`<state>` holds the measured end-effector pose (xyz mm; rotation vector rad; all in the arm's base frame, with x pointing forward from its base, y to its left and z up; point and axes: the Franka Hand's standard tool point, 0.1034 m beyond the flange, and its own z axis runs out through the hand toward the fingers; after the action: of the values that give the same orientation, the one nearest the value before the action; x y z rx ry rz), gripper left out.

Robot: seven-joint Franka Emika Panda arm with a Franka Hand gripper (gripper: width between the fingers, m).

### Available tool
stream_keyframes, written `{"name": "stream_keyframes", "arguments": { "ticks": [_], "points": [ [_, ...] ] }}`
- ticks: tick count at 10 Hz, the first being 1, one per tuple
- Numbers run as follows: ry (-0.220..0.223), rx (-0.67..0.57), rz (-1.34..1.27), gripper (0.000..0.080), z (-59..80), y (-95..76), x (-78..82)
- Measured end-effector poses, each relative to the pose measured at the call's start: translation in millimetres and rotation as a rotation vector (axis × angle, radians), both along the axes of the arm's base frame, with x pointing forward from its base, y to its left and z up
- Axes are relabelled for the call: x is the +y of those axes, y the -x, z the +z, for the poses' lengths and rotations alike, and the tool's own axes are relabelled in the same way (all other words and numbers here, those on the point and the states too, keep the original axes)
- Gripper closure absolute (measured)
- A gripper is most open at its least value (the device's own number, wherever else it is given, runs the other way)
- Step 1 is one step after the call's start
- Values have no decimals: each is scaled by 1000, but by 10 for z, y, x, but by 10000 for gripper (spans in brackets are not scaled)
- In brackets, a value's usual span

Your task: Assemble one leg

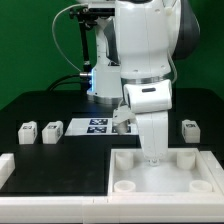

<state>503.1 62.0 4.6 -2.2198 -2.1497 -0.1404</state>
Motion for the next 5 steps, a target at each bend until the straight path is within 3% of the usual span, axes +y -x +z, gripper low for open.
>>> {"name": "stream_keyframes", "arguments": {
  "ticks": [2,3,4,5],
  "points": [
    [0,0,-1,303,-1,0,-7],
    [1,0,-2,303,-1,-1,-9],
    [1,0,-2,176,-1,-1,-12],
    [1,0,-3,158,-1,-1,-16]
  ]
}}
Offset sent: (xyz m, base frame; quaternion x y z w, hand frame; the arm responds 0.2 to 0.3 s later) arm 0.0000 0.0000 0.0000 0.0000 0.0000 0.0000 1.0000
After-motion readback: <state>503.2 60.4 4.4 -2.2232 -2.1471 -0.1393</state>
